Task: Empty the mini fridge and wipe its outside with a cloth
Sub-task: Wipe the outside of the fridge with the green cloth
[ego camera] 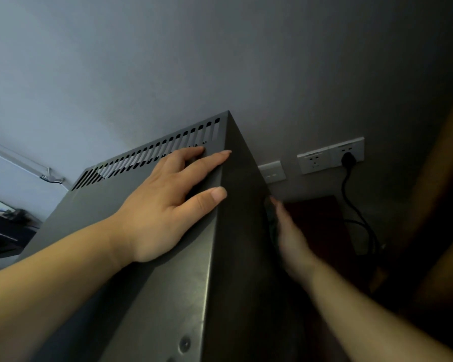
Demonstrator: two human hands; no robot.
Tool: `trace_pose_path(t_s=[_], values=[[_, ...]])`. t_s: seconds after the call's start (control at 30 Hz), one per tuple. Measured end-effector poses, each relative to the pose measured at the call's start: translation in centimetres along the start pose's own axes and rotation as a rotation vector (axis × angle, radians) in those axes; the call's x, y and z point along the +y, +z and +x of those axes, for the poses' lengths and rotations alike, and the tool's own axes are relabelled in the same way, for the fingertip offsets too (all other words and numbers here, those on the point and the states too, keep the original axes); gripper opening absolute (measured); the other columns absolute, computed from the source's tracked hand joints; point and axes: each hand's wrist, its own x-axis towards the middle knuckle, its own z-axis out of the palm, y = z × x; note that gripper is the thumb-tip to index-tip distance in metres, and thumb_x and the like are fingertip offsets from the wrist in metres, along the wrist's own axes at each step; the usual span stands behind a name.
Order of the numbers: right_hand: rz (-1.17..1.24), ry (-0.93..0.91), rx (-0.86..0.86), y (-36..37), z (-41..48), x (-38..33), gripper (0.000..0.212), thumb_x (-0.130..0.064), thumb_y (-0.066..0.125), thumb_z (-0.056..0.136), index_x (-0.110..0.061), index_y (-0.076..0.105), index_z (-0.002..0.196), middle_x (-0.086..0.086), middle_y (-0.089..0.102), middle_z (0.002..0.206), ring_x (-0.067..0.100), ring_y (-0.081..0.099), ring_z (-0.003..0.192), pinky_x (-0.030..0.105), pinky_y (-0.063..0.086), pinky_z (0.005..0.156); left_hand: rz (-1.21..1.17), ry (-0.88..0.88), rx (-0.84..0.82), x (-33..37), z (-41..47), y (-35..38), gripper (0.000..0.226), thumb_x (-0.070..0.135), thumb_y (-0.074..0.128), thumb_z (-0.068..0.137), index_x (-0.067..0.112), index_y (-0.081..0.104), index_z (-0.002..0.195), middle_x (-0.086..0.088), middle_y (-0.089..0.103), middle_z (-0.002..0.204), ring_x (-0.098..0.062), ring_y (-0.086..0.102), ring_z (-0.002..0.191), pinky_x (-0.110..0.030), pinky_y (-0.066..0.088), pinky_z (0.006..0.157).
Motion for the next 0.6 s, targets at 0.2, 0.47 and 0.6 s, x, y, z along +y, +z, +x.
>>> trace_pose_path(t_s=[0.2, 0.47, 0.6], values=[[-0.026, -0.081, 0.068, -1.0, 4.4, -0.8, 0.102, -0.099, 0.056, 0.051, -0.048, 0.051, 0.140, -0.007, 0.050, 0.149, 0.018, 0.045, 0.137, 0.050, 0.029, 0.119, -0.007, -0.012, -0.012, 0.1, -0.1, -0.1, 0.060, 0.082, 0.027, 0.081, 0.074, 0.019, 0.140, 0.026, 0.017, 0.157, 0.001, 0.013, 0.147, -0.043, 0.022, 0.121], [0.067, -0.072, 0.131, -2.0, -3.1, 4.8, 0.050, -0.043, 0.041, 0.105, -0.021, 0.047, 0.148, -0.007, 0.045, 0.152, 0.011, 0.039, 0.142, 0.017, 0.029, 0.115, 0.043, 0.069, -0.016, -0.5, 0.0, 0.1, 0.055, 0.079, 0.023, 0.085, 0.073, 0.022, 0.139, 0.019, 0.017, 0.158, -0.004, 0.011, 0.149, -0.040, 0.019, 0.120], [0.084, 0.020, 0.006, -1.5, 5.0, 0.9, 0.077, -0.089, 0.042, 0.079, -0.040, 0.061, 0.135, -0.004, 0.060, 0.141, 0.021, 0.052, 0.134, 0.049, 0.031, 0.118, 0.047, 0.075, -0.014, -0.7, 0.1, 0.2, 0.055, 0.081, 0.021, 0.083, 0.073, 0.023, 0.138, 0.018, 0.017, 0.157, -0.007, 0.011, 0.150, -0.043, 0.019, 0.121]])
